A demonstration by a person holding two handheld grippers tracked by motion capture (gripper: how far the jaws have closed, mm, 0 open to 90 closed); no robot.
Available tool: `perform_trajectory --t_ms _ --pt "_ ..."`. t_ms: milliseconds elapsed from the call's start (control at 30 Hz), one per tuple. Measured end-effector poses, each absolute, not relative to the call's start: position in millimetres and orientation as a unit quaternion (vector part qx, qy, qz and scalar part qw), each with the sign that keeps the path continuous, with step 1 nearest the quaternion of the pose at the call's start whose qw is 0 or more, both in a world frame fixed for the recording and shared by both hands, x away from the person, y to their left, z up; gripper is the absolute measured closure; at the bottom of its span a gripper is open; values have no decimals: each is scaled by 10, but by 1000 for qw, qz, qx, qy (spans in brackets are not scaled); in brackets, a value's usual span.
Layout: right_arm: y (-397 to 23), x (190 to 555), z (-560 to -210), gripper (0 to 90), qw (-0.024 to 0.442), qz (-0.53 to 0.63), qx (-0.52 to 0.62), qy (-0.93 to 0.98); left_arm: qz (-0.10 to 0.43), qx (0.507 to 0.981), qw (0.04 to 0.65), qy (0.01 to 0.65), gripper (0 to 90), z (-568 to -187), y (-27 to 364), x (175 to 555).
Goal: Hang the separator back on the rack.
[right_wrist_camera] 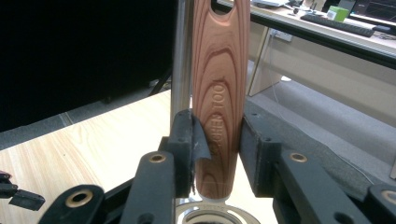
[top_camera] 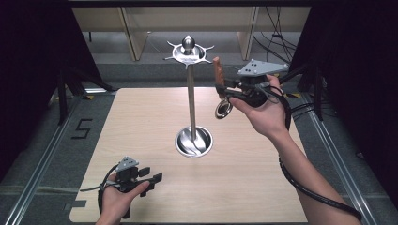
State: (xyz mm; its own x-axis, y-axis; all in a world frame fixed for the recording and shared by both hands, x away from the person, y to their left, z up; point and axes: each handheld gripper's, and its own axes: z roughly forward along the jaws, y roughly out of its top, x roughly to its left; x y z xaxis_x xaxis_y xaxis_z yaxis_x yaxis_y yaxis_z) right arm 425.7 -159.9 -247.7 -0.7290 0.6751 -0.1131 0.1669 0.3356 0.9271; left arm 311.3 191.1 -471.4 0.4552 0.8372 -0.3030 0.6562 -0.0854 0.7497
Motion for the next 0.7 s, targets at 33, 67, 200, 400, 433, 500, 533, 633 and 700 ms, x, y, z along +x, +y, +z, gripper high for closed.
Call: perform_trajectory --t_ms 33,67,200,400,433,500,533,633,700 --pt "-1599 4257 -2477 687 250 509 271 778 102 730 442 512 390 -4714 1911 3113" --pt "-1590 4254 -2473 686 246 508 272 780 102 729 443 512 390 -4713 1911 3113" --pt "-1582 4272 -2465 686 244 508 265 783 102 729 442 512 389 -4713 1911 3112" --pt "-1561 4275 -2447 687 244 508 269 781 104 734 438 509 390 -4714 1915 3115" --pt "-1561 4275 -2447 687 244 508 269 781 104 734 438 509 390 -4714 1915 3115" --pt "-1557 4290 -2435 686 239 506 265 785 104 732 438 511 390 -4711 1915 3114" --pt "-1553 4291 -2434 686 239 506 266 785 103 730 442 512 389 -4710 1911 3111" --pt "-1545 4296 -2434 686 237 504 263 788 102 730 442 512 390 -4711 1911 3111" --pt "-1535 4306 -2435 686 239 502 262 789 105 734 437 509 390 -4712 1917 3115"
